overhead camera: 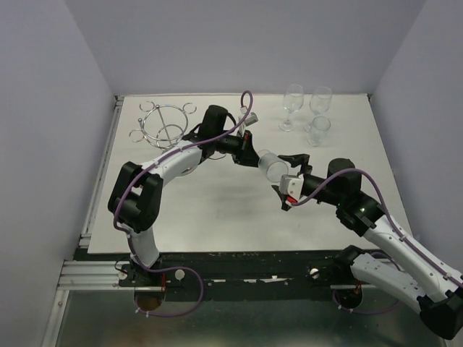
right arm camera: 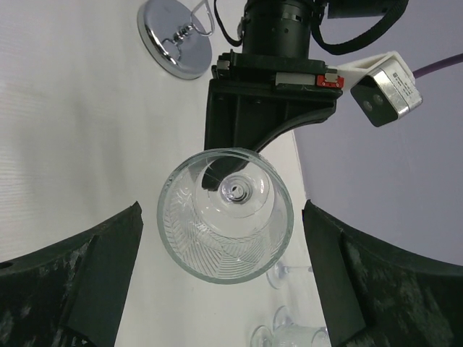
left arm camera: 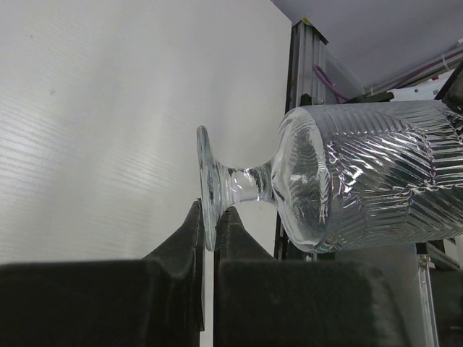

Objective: Take the wine glass off the wine glass rack

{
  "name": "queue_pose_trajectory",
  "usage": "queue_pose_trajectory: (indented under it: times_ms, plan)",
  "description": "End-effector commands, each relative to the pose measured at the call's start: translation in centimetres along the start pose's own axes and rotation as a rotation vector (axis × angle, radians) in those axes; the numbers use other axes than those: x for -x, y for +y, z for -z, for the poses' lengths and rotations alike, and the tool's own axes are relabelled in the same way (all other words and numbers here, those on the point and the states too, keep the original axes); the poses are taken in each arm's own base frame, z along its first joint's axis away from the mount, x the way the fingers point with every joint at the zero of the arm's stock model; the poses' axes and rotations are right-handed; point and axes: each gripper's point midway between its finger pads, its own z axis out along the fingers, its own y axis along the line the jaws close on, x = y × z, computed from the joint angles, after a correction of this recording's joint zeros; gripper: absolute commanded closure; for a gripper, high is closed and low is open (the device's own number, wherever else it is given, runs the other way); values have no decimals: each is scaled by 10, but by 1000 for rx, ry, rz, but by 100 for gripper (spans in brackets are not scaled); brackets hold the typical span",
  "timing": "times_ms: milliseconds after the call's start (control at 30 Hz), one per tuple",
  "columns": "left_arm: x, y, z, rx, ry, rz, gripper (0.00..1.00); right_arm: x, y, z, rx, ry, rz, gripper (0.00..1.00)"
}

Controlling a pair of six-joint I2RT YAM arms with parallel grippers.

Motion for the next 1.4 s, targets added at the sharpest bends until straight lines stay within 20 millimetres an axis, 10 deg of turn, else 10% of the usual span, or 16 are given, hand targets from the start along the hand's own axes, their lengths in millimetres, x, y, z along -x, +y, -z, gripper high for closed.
queue_pose_trajectory:
  times_ms: [0,567,933,1100,1367]
  plan:
    - [9,-16,3,-66,-18,-51,100,-5,-11,-5,-59,25,-15,2]
    - [7,-17,4,-71,-18,-49,100,-7,-9,-13,-70,21,83,9]
    - [7,-16,4,-59,-21,-52,100,-12,-6,-12,-63,44,85,39]
    - [8,1,7,66,-26,-36,44,-9,-25,-10,-118,75,9,50]
    - [15,11,15,156,-53,-47,36,-29,-44,-15,-112,195,-244,59]
